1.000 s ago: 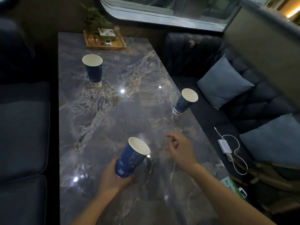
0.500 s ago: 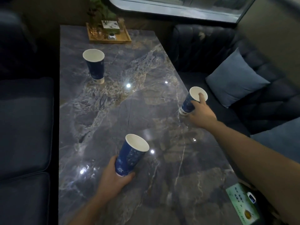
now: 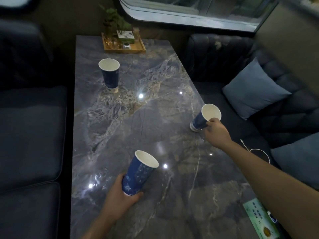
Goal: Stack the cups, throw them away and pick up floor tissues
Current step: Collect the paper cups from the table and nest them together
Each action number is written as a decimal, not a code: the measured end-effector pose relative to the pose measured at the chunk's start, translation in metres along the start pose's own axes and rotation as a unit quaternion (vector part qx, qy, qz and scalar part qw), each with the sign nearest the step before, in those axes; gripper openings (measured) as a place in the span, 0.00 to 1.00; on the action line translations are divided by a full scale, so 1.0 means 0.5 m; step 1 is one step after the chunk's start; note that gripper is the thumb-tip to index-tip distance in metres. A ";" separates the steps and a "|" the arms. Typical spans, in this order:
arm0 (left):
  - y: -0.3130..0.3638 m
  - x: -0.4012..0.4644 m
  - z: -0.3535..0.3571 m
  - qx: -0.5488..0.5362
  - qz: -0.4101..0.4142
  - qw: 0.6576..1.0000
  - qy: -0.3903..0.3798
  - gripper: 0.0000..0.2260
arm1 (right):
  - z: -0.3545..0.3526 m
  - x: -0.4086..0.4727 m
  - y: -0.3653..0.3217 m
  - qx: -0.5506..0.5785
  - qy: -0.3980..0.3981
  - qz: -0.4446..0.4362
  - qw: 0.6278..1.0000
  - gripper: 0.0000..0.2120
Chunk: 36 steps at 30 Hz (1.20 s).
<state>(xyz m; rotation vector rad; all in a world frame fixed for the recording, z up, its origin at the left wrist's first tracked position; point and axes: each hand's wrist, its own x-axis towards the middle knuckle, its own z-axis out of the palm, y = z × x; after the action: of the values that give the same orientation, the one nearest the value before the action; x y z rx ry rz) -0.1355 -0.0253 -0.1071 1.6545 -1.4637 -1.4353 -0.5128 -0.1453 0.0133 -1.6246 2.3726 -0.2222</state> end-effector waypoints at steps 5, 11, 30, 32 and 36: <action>-0.003 -0.042 -0.024 0.003 -0.021 1.000 0.008 0.33 | -0.012 -0.096 -0.054 0.083 0.083 0.003 0.993 0.14; -0.012 -0.101 -0.056 0.009 -0.015 1.000 0.025 0.31 | -0.031 -0.250 -0.129 0.215 0.208 -0.065 0.952 0.08; -0.023 -0.265 -0.123 -0.106 0.057 0.990 0.070 0.36 | -0.035 -0.440 -0.150 0.381 0.125 -0.024 0.916 0.14; -0.017 -0.271 -0.124 -0.105 0.064 0.989 0.077 0.37 | -0.041 -0.451 -0.157 0.383 0.113 -0.037 0.916 0.15; -0.010 -0.278 -0.120 -0.104 0.078 0.989 0.076 0.39 | -0.046 -0.474 -0.169 0.383 0.089 -0.062 0.918 0.15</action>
<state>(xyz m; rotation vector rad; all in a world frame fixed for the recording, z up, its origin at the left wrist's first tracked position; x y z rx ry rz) -0.0602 0.0881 -0.0407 1.4549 -1.2816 -1.2990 -0.3631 0.0442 0.0871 -1.3770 1.8914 -1.1947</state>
